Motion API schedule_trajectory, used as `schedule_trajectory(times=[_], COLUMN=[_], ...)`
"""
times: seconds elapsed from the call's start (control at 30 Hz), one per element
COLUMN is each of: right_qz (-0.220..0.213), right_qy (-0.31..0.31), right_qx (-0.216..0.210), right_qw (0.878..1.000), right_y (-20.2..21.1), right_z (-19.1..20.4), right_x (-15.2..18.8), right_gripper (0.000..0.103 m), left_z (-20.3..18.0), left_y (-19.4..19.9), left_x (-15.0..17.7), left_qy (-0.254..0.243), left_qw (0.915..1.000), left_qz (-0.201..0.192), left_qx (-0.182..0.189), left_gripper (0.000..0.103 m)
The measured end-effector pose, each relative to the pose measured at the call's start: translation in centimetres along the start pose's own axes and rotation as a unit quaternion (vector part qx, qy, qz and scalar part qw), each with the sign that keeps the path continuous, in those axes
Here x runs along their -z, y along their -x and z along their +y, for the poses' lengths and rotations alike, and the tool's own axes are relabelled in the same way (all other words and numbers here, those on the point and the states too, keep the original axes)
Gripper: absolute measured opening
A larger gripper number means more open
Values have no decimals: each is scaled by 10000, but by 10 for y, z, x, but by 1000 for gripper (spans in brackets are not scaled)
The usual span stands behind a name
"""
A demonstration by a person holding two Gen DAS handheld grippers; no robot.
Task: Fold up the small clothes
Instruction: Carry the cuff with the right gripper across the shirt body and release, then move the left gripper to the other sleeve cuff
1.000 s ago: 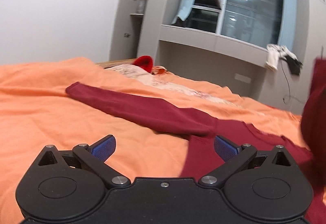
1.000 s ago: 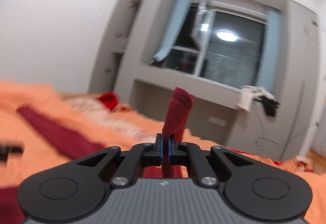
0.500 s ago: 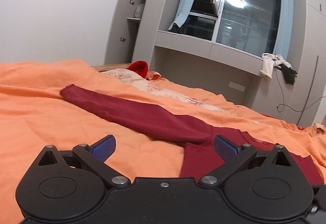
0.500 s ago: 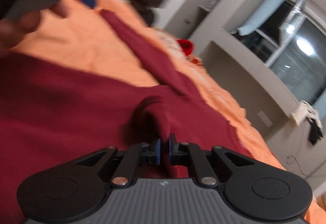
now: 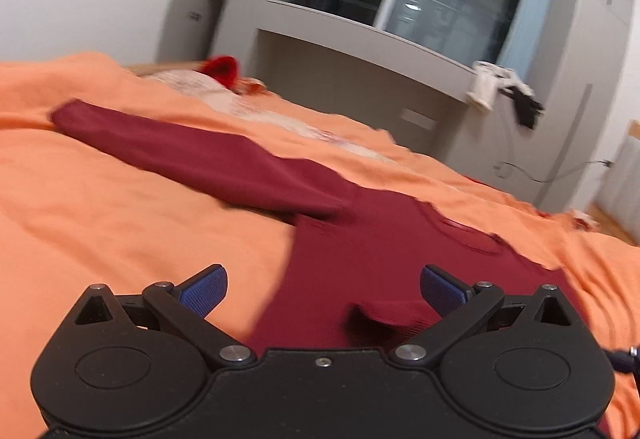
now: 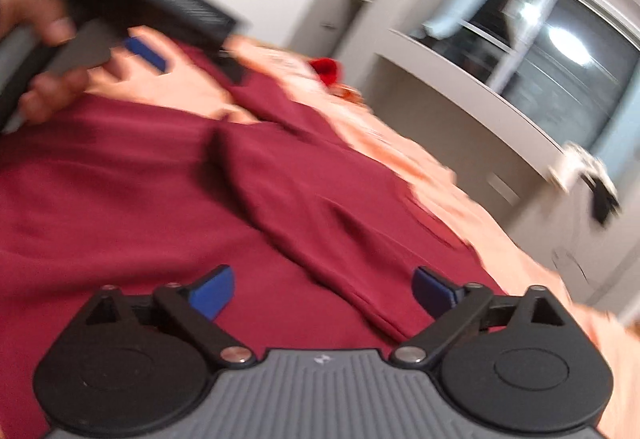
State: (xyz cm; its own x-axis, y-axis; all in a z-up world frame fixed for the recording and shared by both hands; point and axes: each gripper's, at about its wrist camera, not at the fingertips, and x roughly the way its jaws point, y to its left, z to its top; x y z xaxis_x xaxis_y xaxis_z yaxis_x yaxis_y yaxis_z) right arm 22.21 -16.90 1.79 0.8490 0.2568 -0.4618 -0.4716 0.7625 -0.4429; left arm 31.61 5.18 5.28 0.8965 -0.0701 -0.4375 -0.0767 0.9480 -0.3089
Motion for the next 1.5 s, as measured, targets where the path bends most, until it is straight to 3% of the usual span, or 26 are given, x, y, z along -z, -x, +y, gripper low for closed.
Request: schedule_trajectory(times=[0.1, 0.2, 0.3, 0.4, 0.47, 0.57, 0.63, 0.7, 0.83, 0.93, 1.07, 1.17, 1.27, 1.37, 1.4, 1.5], right_qz=[176, 268, 182, 121, 95, 40, 187, 203, 178, 36, 7, 345, 328, 245, 226, 35], right_qy=[-697, -1561, -2764, -3724, -4317, -4814, -4865, -4851, -4614, -4536, -4590, -4606, -4637, -4697, -4738, -4785], right_qx=[408, 726, 780, 839, 763, 585, 527, 469, 379, 417, 510, 499, 474, 496, 461, 295], right_qw=[9966, 9847, 9577, 9242, 8987, 8745, 8719, 8730, 8862, 8902, 8870, 8856, 8841, 8811, 8792, 8776], right_y=[4, 9, 9, 2, -1, -8, -14, -13, -13, -1, 13, -2, -7, 2, 7, 19], right_z=[-34, -70, -112, -148, -172, -189, -195, -197, -195, -196, -208, -203, -201, -201, -201, -198], right_x=[21, 41, 67, 89, 107, 130, 137, 140, 134, 128, 125, 131, 129, 124, 124, 119], right_gripper=[102, 103, 103, 103, 103, 99, 80, 71, 36, 16, 14, 15, 20, 35, 45, 65], left_z=[-13, -24, -29, -26, -20, -17, -18, -19, -17, -17, -12, -11, -12, -6, -3, 16], left_y=[-2, -7, -17, -32, -38, -49, -49, -51, -55, -52, -51, -53, -51, -43, -40, -22], left_x=[6, 11, 14, 16, 18, 21, 24, 26, 26, 27, 28, 29, 29, 25, 23, 12], left_qy=[-129, -361, -455, -467, -425, -536, -738, -959, -991, -958, -881, -884, -896, -780, -674, -173], left_qw=[9997, 9993, 9986, 9944, 9920, 9861, 9840, 9819, 9816, 9826, 9847, 9843, 9846, 9877, 9903, 9986], left_qz=[-40, -104, -22, 459, 670, 1120, 1195, 1213, 1236, 1224, 1216, 1263, 1255, 1174, 1060, 421], left_qx=[195, 47, -260, -827, -980, -1104, -1097, -1097, -1069, -1022, -881, -863, -824, -680, -594, -275], left_gripper=[102, 102, 102, 102, 102, 102, 102, 102, 102, 102, 102, 103, 103, 102, 102, 102])
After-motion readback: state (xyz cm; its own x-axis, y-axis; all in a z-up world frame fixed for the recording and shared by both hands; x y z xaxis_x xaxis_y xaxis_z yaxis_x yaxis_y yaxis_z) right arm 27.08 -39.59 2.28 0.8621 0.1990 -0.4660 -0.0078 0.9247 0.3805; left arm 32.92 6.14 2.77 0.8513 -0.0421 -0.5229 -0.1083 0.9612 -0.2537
